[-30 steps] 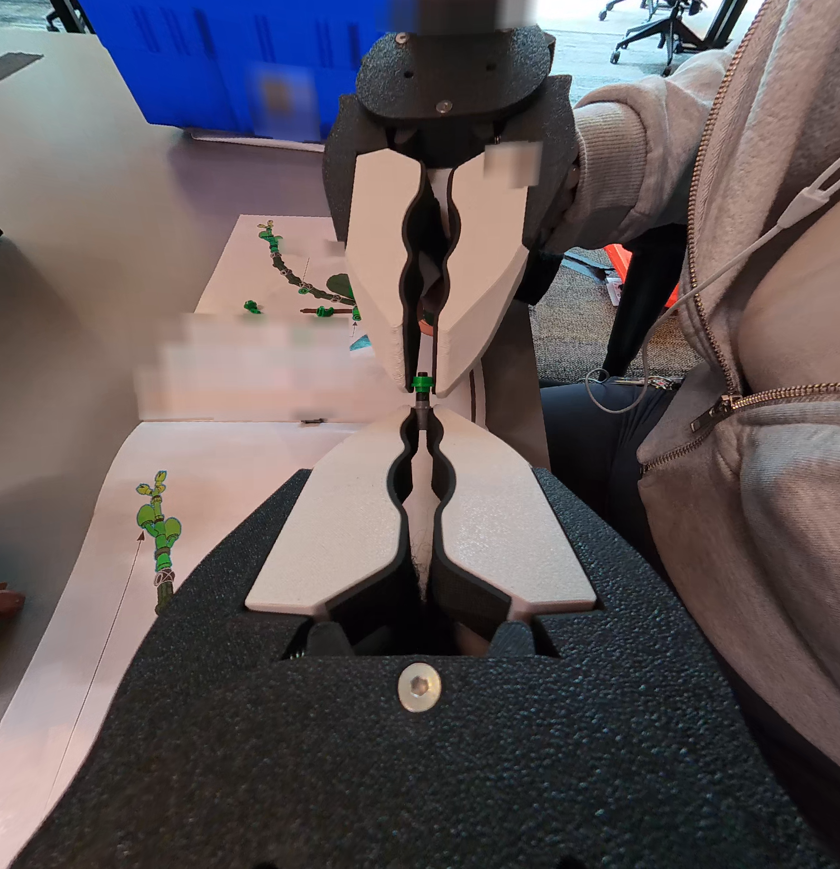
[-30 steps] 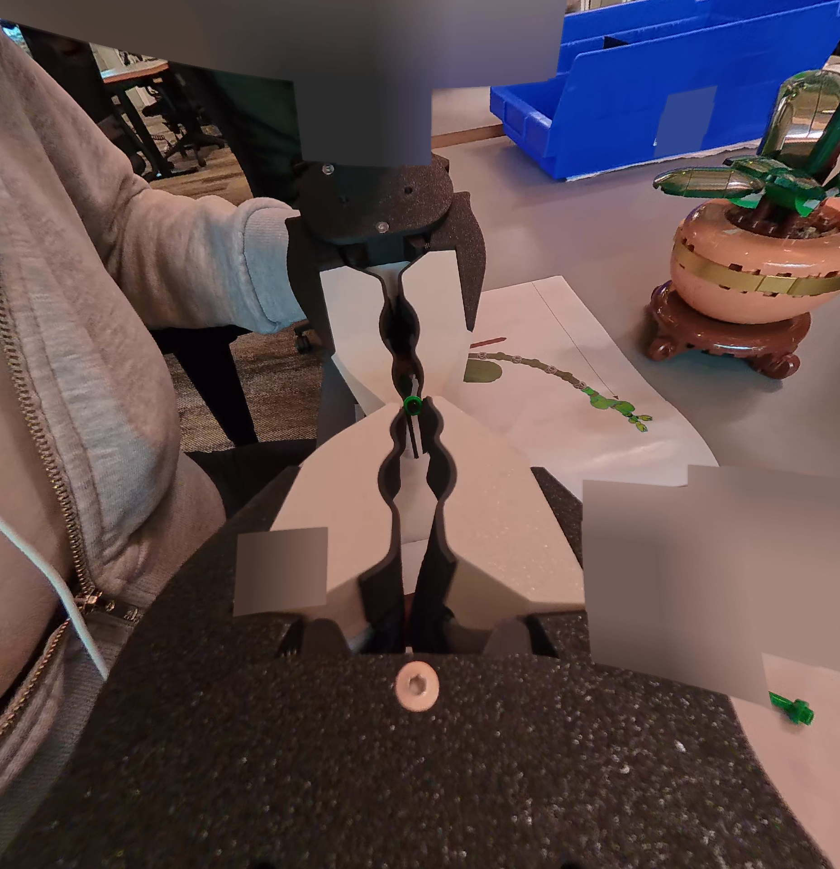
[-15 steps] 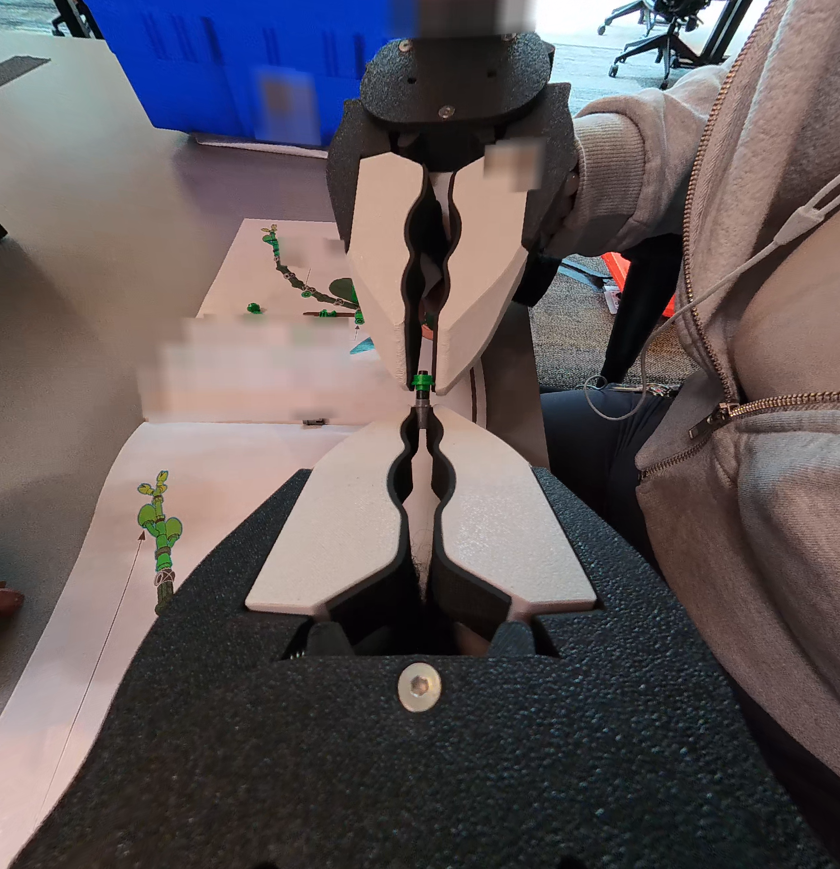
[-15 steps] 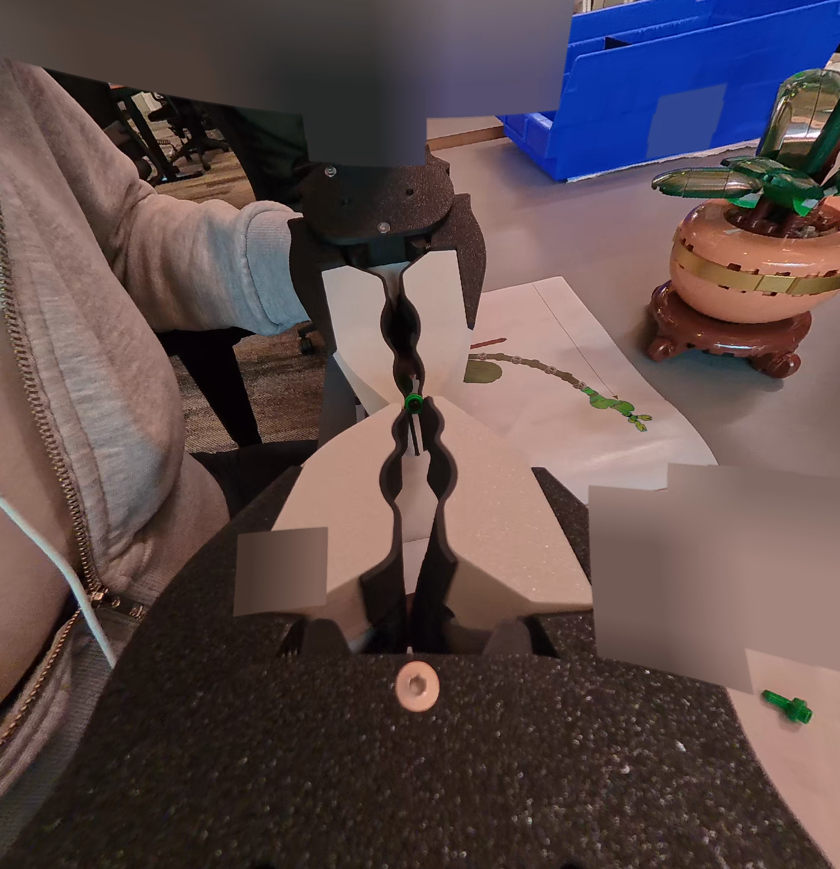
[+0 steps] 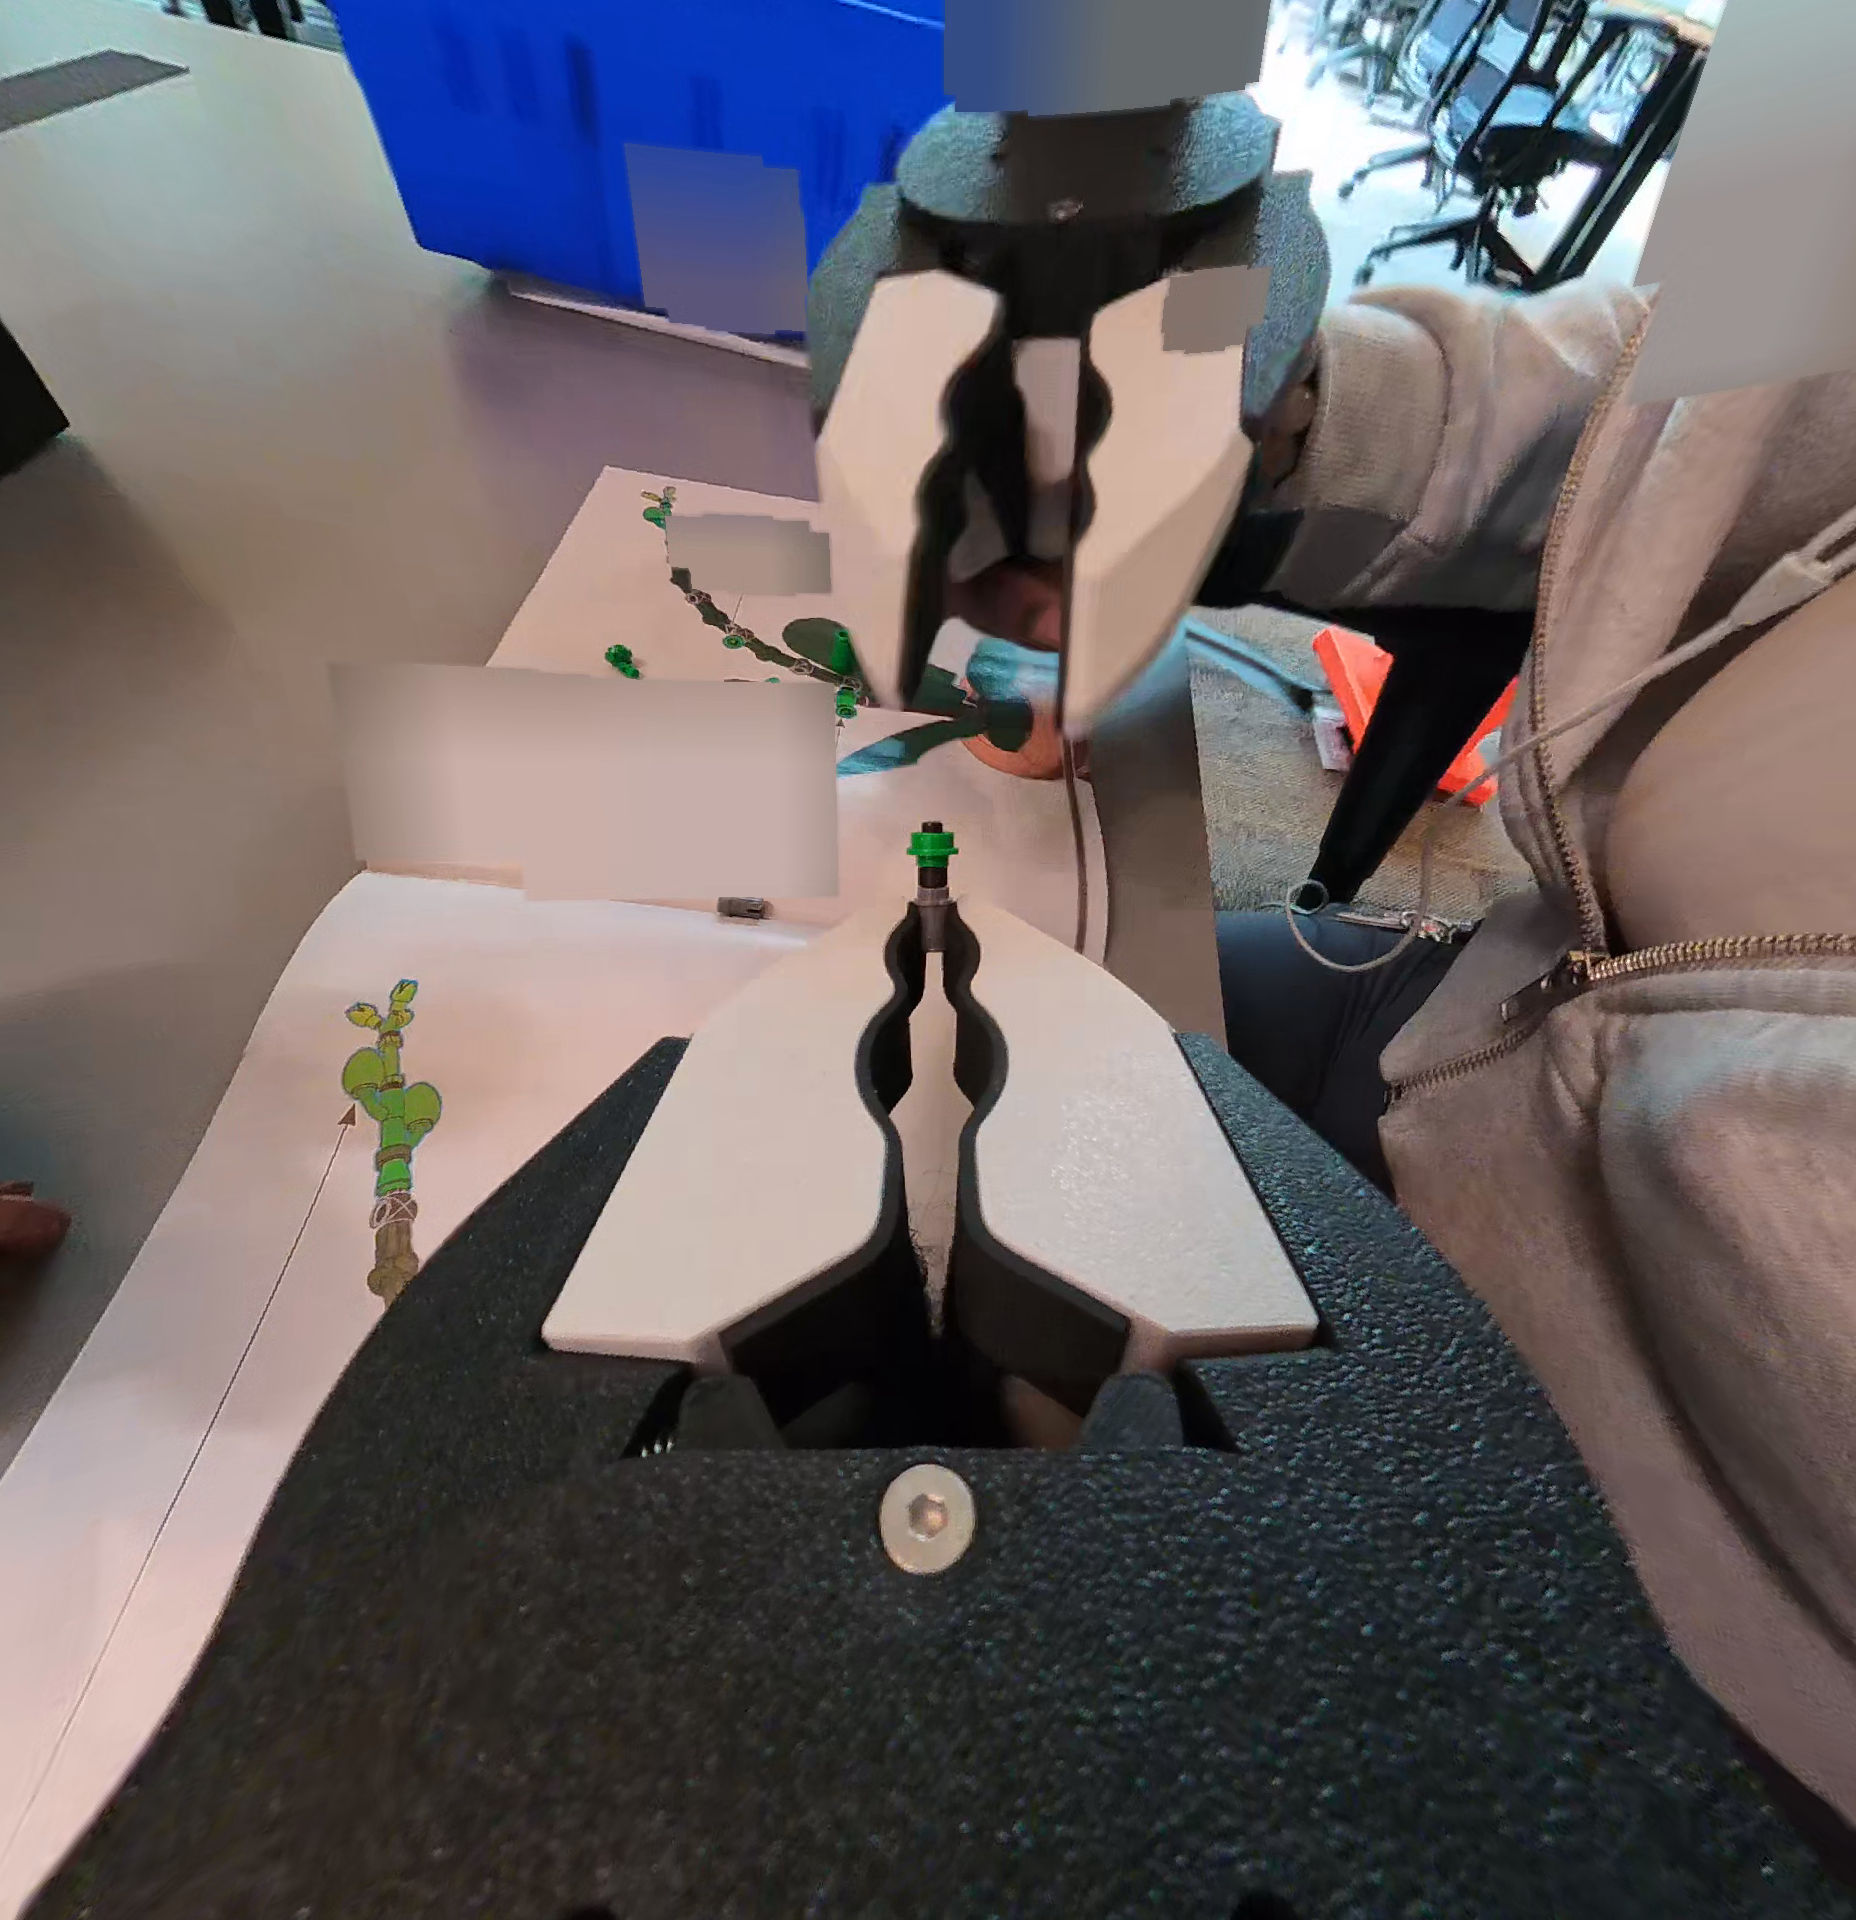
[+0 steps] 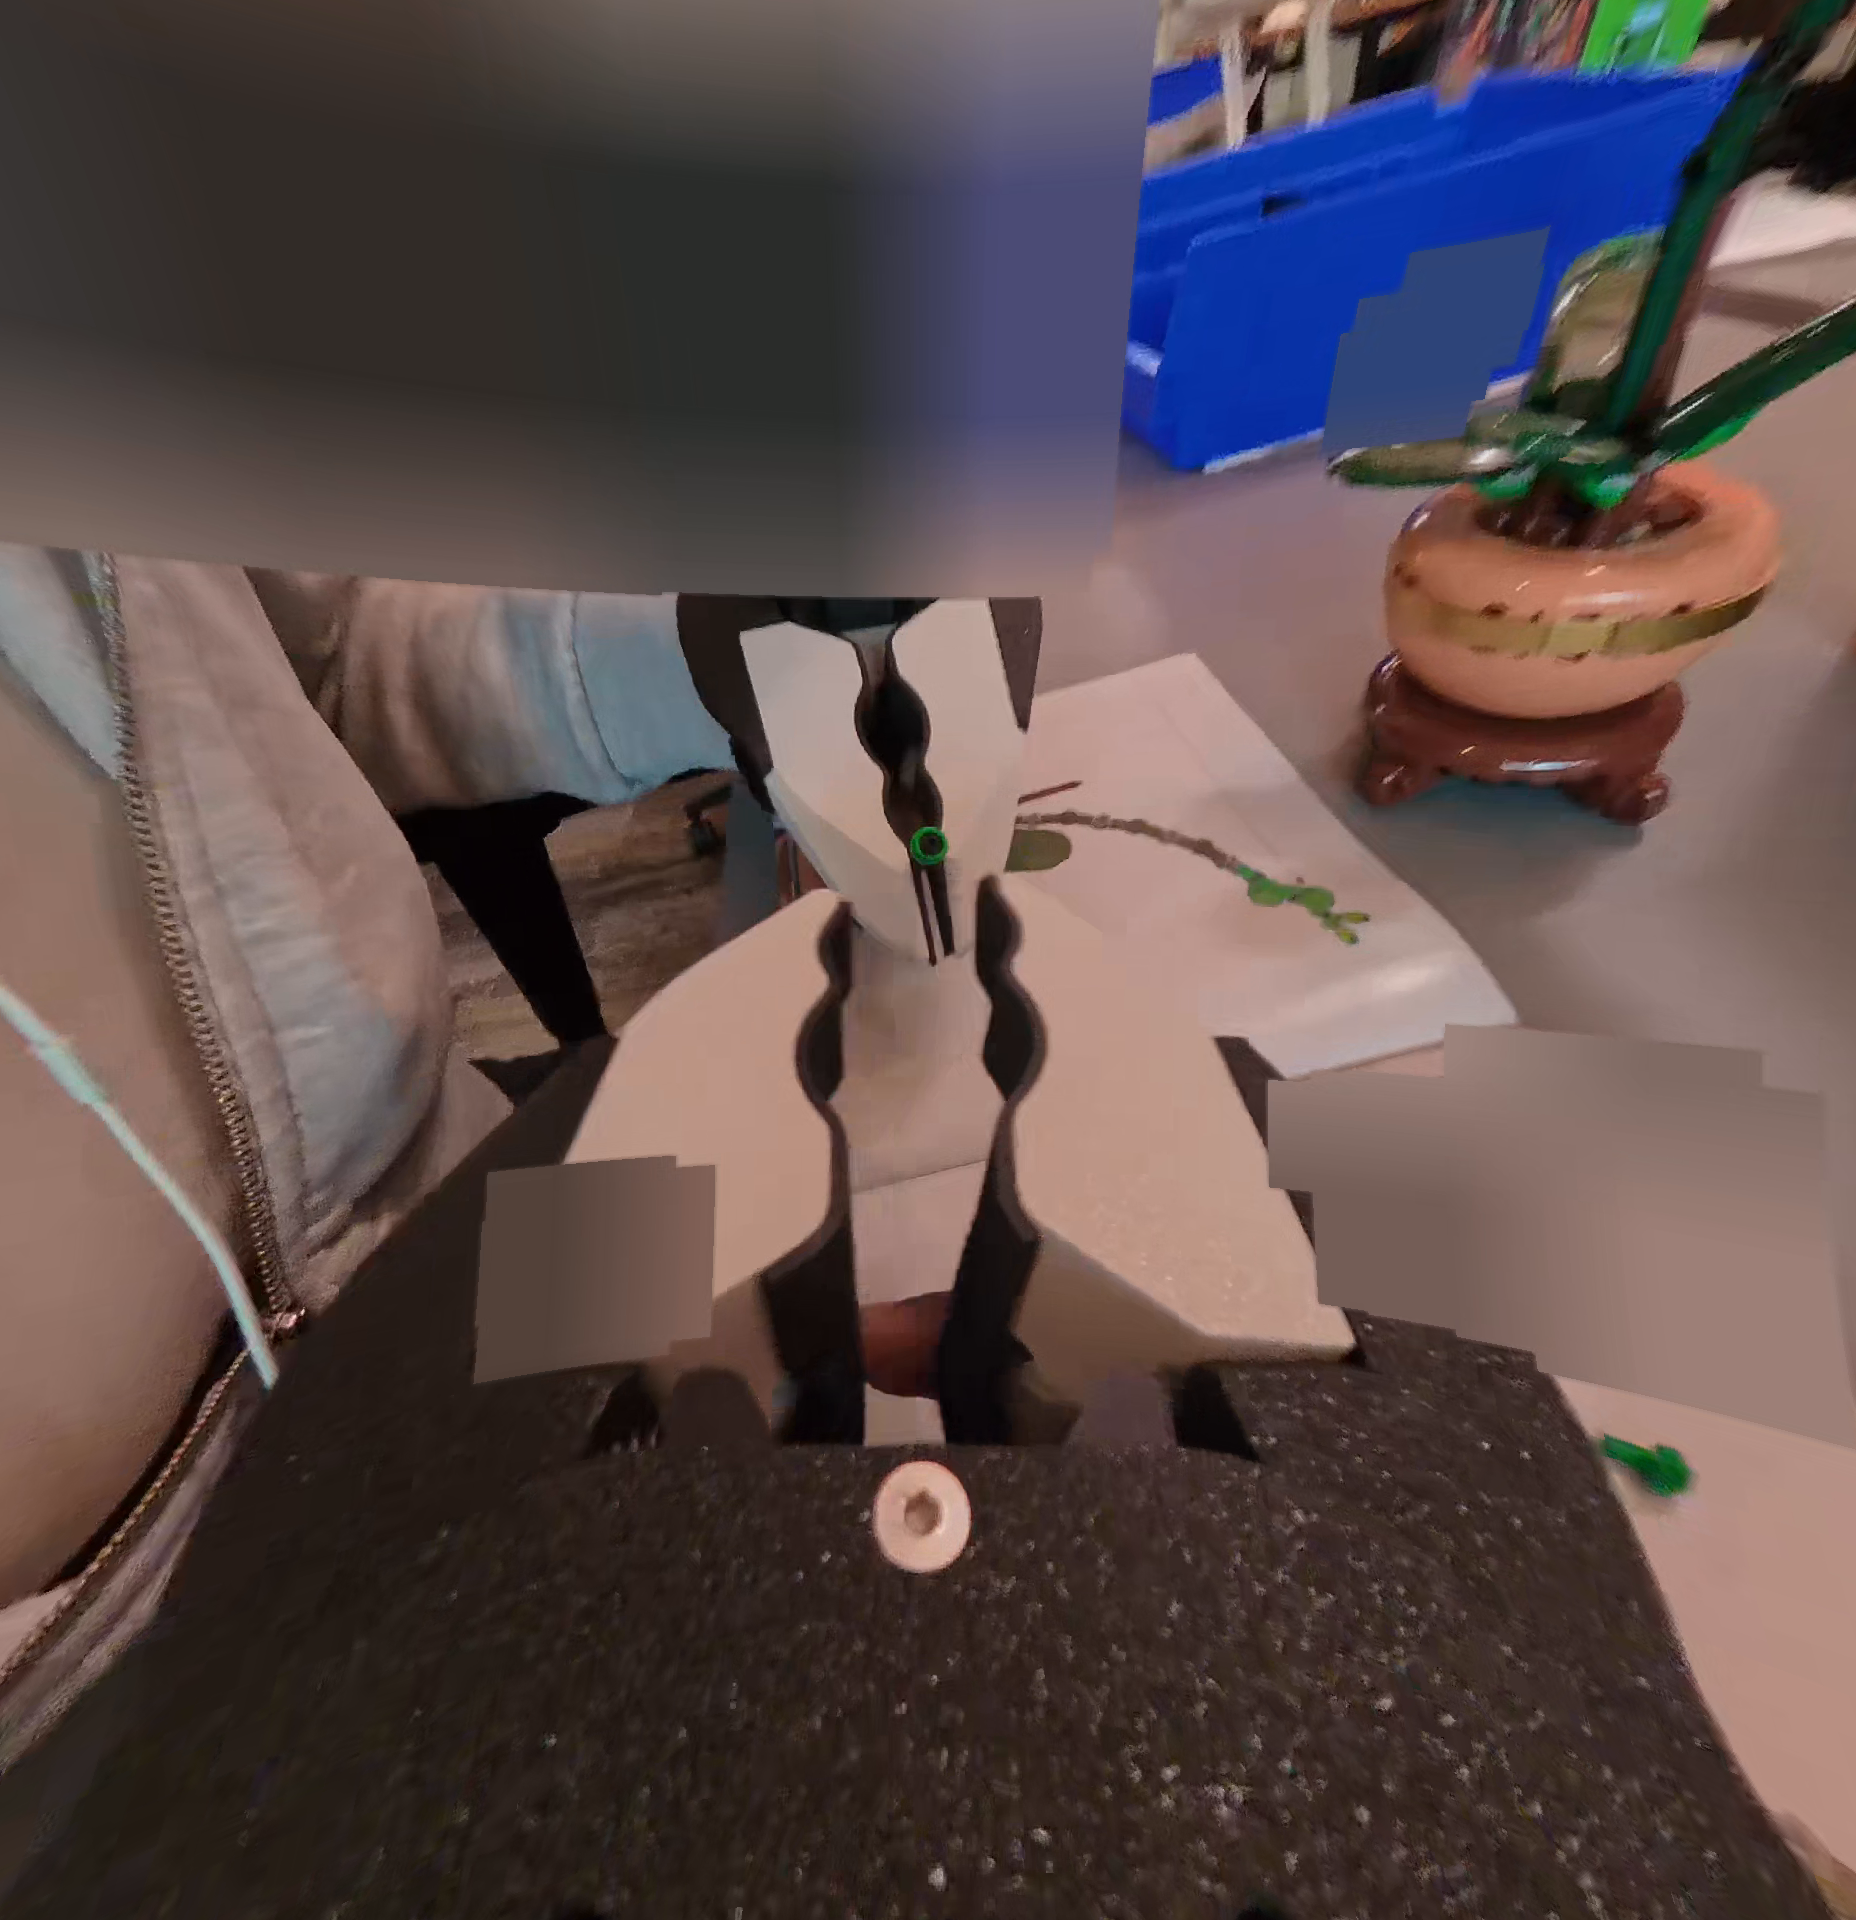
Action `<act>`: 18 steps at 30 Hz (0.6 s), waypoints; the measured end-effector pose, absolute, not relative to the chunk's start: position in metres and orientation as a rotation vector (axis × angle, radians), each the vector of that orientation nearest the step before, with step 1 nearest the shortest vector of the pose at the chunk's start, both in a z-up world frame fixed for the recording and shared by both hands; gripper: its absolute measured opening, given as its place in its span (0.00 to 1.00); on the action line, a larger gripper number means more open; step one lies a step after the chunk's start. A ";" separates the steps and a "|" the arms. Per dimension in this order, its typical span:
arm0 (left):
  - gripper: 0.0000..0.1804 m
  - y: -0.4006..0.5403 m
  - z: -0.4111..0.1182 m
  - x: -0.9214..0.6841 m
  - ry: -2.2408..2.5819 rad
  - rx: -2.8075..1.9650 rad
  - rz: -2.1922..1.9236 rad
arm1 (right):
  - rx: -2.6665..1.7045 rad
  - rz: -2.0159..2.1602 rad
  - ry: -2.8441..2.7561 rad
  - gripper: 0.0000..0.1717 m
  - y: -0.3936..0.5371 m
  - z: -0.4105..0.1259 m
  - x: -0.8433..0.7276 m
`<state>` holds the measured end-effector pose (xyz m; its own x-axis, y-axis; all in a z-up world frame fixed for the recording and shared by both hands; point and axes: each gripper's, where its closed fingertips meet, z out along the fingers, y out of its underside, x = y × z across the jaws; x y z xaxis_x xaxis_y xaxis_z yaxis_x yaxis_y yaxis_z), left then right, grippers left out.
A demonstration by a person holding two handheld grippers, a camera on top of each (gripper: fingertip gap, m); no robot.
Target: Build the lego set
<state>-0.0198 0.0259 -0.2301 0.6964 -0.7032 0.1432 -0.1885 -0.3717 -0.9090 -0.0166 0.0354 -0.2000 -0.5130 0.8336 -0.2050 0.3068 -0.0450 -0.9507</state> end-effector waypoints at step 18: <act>0.01 0.016 -0.245 -0.005 0.897 -1.941 -0.565 | -1.211 1.483 -2.012 0.04 0.012 -0.225 -0.021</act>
